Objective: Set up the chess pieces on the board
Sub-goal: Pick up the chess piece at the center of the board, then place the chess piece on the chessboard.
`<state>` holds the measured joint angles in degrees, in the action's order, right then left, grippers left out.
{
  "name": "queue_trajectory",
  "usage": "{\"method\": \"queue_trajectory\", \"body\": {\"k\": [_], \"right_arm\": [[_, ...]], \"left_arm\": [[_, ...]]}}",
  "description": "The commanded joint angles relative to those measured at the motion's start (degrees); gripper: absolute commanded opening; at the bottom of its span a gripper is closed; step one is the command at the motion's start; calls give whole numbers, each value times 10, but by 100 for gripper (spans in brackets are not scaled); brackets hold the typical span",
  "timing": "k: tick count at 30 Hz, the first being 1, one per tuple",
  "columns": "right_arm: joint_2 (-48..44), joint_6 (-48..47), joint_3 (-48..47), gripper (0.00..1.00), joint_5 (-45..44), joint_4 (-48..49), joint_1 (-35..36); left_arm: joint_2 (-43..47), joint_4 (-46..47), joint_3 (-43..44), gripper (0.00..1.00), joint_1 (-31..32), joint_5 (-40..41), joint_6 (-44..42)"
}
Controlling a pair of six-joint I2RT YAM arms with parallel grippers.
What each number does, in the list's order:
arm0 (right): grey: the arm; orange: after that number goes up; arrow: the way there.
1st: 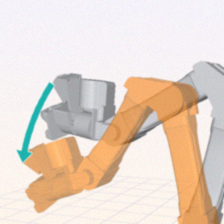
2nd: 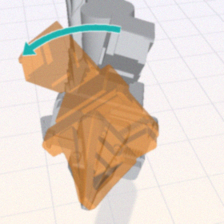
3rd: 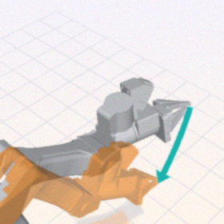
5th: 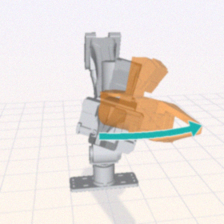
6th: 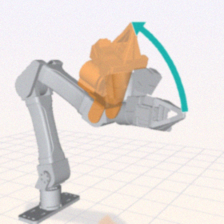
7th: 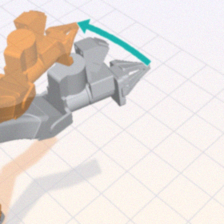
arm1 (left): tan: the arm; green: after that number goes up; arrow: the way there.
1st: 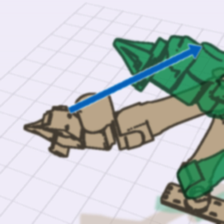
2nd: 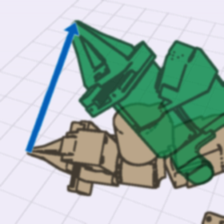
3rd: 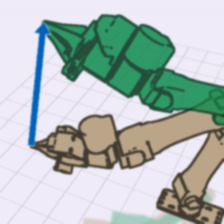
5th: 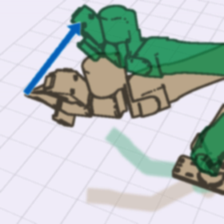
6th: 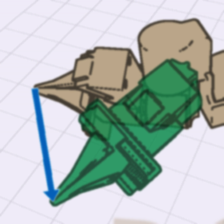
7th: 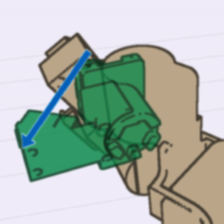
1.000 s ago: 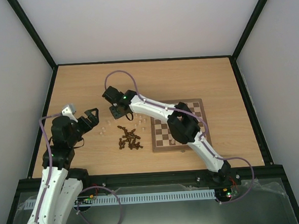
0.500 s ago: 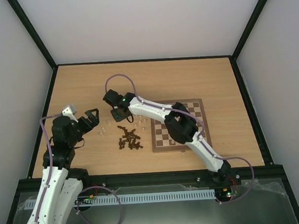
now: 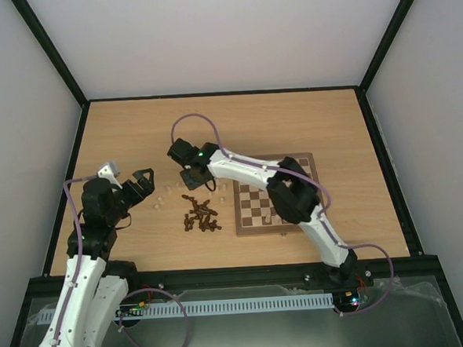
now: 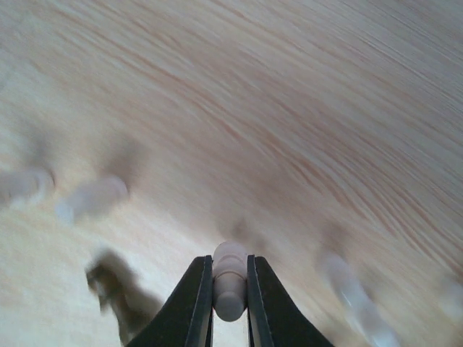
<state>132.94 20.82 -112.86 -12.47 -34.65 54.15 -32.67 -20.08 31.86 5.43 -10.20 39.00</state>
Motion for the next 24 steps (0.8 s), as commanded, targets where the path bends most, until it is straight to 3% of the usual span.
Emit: {"method": "queue_trajectory", "body": {"k": [1,13,19,24], "right_arm": [[-154,9,84,7,-30,-37,-3],[-511,161,375,9,-102,-177,-1],[-617,270,506,10,-117,-224,-2],[-684,332,562,10,-134,-257,-3]], "left_arm": [[-4,10,0,99,-4,-13,-6],[-25,26,8,100,-4,-44,-17],[-41,40,3,99,-4,-65,-24],[-51,48,-2,99,-4,-80,-32]]}}
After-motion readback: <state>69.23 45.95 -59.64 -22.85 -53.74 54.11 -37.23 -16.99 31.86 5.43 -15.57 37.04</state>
